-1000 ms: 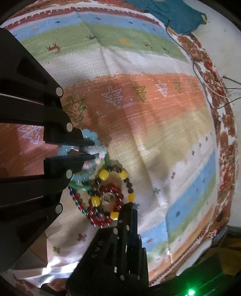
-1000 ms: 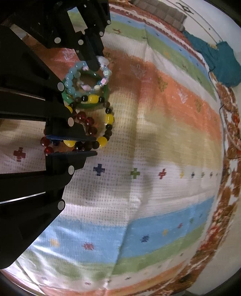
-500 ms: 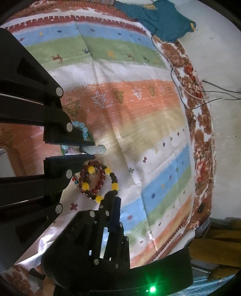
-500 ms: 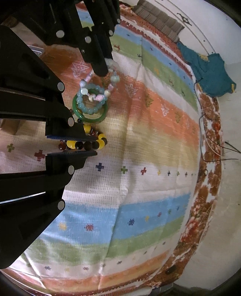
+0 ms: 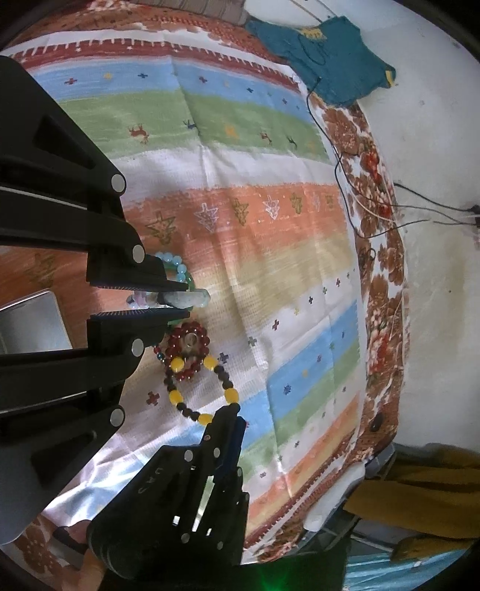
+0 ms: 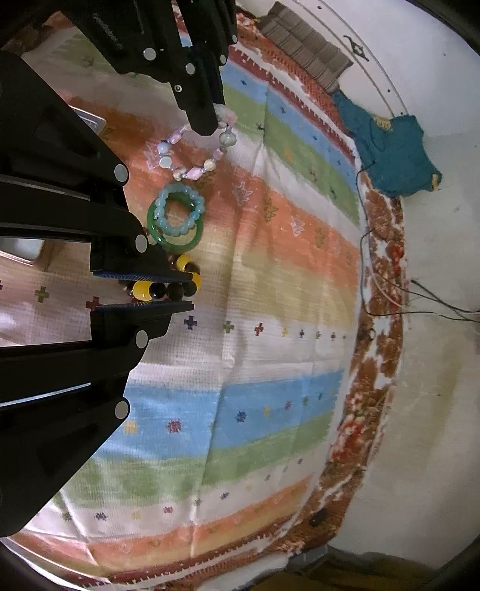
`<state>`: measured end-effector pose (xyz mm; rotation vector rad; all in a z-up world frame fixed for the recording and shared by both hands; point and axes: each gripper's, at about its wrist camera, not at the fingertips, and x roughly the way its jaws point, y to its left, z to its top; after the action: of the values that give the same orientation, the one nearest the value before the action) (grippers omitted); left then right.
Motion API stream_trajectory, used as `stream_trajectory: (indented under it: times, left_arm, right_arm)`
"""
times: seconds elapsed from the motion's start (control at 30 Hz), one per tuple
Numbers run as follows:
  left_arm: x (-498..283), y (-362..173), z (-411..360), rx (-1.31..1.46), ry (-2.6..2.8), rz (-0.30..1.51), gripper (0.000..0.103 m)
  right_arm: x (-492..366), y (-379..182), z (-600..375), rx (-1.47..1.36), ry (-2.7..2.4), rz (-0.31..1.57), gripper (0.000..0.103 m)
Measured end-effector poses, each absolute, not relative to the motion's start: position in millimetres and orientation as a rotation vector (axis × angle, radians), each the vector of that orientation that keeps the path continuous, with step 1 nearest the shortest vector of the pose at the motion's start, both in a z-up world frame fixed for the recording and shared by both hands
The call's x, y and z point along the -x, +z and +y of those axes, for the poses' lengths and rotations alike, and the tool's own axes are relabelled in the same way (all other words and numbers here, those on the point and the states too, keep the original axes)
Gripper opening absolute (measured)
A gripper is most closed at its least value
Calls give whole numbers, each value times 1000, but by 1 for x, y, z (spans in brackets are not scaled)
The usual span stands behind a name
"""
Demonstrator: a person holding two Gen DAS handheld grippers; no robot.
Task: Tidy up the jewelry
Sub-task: 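Lift both held bracelets and carry them over the silver tin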
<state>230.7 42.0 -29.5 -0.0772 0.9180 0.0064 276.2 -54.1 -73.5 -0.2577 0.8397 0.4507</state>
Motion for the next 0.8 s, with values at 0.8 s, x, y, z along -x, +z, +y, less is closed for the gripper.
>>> stream_trajectory:
  times: [0.8]
  left_arm:
    - [-172,2,33,114,-8,833,8]
  right_arm:
    - [-209,-47,-76,216,494,756,10]
